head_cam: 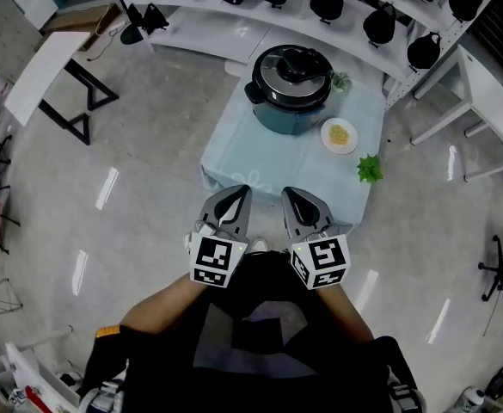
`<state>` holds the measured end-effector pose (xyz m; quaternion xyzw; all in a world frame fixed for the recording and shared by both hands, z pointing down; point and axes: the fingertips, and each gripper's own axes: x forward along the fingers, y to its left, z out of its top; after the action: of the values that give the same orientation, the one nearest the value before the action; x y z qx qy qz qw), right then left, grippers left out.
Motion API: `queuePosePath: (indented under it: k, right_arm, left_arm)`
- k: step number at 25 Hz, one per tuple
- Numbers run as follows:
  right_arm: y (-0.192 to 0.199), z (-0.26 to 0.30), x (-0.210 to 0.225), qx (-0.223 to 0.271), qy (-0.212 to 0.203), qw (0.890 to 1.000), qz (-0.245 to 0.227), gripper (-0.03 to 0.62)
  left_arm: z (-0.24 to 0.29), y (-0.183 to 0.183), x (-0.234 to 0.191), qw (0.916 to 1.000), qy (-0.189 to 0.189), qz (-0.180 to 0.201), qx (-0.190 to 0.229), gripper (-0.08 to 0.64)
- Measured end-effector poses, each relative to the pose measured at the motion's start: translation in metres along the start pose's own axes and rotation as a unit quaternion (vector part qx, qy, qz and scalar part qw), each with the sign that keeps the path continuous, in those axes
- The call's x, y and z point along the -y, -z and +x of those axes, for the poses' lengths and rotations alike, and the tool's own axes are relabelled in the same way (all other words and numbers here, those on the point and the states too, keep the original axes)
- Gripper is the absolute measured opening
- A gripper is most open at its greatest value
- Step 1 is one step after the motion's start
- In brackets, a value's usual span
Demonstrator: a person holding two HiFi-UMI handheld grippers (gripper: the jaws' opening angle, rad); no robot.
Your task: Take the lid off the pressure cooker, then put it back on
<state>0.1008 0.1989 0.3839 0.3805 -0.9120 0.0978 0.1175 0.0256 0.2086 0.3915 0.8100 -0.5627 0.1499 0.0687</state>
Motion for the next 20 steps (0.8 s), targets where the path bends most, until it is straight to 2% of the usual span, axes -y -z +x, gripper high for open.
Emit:
queuePosePath:
  k: [10, 14, 20]
  right_arm:
    - [-0.007, 0.022, 0.001, 0.005, 0.015, 1.000, 0.006, 0.017]
    - [-0.012, 0.038, 0.005, -0.002, 0.033, 0.999, 0.010, 0.017]
    - [-0.016, 0.069, 0.025, -0.007, 0.071, 0.997, 0.030, 0.017]
  left_arm:
    - [-0.002, 0.004, -0.026, 0.9999, -0.012, -0.010, 0.000, 0.008]
    - [0.013, -0.001, -0.041, 0.9999, 0.008, -0.011, -0.002, 0.008]
    - [0.045, -0.009, -0.063, 0.9990, 0.045, 0.007, -0.003, 0.008]
